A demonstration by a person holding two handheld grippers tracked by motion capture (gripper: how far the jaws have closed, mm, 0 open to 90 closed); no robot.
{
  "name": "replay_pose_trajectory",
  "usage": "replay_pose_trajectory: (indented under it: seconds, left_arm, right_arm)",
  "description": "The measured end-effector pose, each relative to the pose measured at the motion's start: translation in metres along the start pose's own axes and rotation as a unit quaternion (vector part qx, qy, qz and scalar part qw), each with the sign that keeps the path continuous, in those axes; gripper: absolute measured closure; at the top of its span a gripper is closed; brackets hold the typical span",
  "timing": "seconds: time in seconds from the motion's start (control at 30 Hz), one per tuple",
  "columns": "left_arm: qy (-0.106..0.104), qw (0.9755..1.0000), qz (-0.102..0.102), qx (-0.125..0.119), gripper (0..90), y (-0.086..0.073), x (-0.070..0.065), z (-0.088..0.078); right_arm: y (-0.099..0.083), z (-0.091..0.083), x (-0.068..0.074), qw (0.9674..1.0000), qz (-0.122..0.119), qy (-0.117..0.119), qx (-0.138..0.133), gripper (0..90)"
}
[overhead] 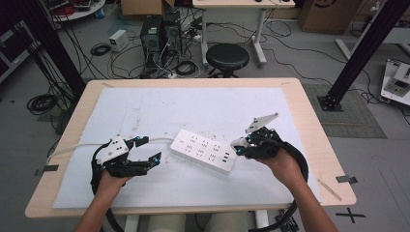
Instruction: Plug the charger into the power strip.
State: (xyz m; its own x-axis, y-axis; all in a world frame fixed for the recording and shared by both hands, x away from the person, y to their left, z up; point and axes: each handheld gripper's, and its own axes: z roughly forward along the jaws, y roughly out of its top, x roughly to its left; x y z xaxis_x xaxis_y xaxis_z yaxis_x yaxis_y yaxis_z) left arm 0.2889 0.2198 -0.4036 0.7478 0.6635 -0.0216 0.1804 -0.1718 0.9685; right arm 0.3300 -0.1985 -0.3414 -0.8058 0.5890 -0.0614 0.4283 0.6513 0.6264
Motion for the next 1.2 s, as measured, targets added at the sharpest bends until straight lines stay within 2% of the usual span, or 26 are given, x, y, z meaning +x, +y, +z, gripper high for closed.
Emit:
replay_pose_trajectory:
  seconds: [0.17,0.4,0.77,0.9,1.03,1.2]
  left_arm:
    - [0.002,1.0000,-0.001,-0.001,25.1,-0.002,0.002,-0.002]
    - [0.006,1.0000,-0.006,-0.002,25.1,-0.007,0.005,-0.006]
    - [0.011,0.9999,-0.005,-0.006,25.1,-0.008,0.008,-0.010]
    - [0.014,0.9999,-0.002,-0.004,25.1,-0.011,0.009,-0.011]
    - [0.018,0.9998,0.008,-0.001,23.8,-0.012,0.009,-0.011]
    - [0.019,0.9998,0.009,-0.001,22.2,-0.013,0.010,-0.012]
  right_arm:
    - [0.008,0.000,-0.001,0.9998,-0.013,-0.003,0.014,63.2]
    - [0.019,0.007,-0.005,0.9994,-0.019,0.007,0.028,63.2]
    - [0.038,0.016,-0.005,0.9977,-0.050,0.015,0.044,63.2]
    - [0.053,0.024,-0.006,0.9959,-0.064,0.028,0.058,63.2]
    - [0.059,0.032,-0.007,0.9941,-0.075,0.044,0.065,63.2]
    - [0.063,0.044,-0.007,0.9901,-0.083,0.064,0.093,63.2]
